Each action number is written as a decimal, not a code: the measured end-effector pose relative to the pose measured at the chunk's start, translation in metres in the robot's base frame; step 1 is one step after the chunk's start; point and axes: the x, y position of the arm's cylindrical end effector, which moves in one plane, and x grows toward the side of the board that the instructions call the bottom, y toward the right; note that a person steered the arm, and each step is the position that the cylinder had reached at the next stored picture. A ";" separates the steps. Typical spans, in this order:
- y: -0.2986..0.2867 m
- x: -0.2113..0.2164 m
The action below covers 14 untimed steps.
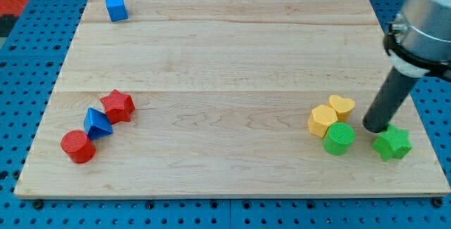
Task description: Slide the green circle to the center of the board
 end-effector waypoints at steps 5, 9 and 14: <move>-0.231 0.037; -0.245 -0.084; -0.217 -0.106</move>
